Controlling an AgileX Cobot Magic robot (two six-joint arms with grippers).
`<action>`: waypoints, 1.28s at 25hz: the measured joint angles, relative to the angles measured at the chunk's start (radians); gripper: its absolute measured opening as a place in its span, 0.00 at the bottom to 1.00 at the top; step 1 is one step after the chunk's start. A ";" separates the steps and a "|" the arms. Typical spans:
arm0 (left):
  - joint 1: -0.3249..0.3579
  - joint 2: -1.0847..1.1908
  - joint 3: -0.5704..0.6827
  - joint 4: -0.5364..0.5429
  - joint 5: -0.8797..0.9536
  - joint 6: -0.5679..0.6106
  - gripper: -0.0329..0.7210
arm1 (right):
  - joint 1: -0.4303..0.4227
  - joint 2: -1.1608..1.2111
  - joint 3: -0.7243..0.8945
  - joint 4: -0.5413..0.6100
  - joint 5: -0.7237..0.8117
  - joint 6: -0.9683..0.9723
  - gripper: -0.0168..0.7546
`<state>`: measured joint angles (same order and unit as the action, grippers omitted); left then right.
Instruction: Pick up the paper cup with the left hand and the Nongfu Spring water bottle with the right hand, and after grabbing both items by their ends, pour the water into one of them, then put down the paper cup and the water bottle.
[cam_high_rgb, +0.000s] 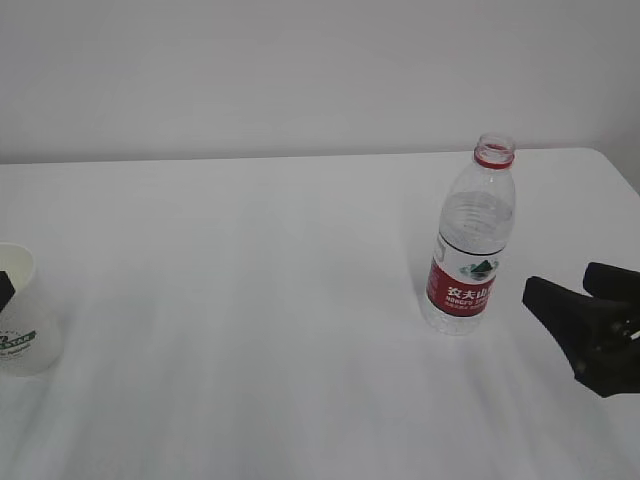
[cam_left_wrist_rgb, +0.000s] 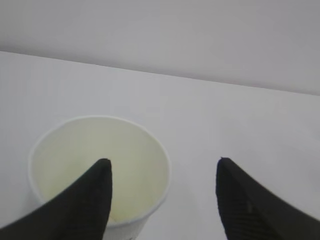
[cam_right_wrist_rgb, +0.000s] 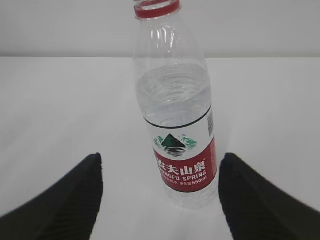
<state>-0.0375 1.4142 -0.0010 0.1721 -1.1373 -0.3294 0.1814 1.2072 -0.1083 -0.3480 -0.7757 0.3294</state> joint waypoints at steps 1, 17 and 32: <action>0.000 0.000 0.000 -0.014 0.000 0.013 0.66 | 0.000 0.000 0.000 0.000 0.000 0.000 0.74; 0.000 0.000 0.000 -0.067 0.000 0.143 0.75 | 0.000 0.000 0.000 0.000 -0.002 0.000 0.74; 0.000 0.000 -0.002 -0.065 0.081 0.170 0.94 | 0.000 0.000 0.000 0.000 -0.006 0.000 0.74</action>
<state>-0.0375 1.4142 -0.0033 0.1067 -1.0563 -0.1590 0.1814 1.2072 -0.1083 -0.3480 -0.7816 0.3289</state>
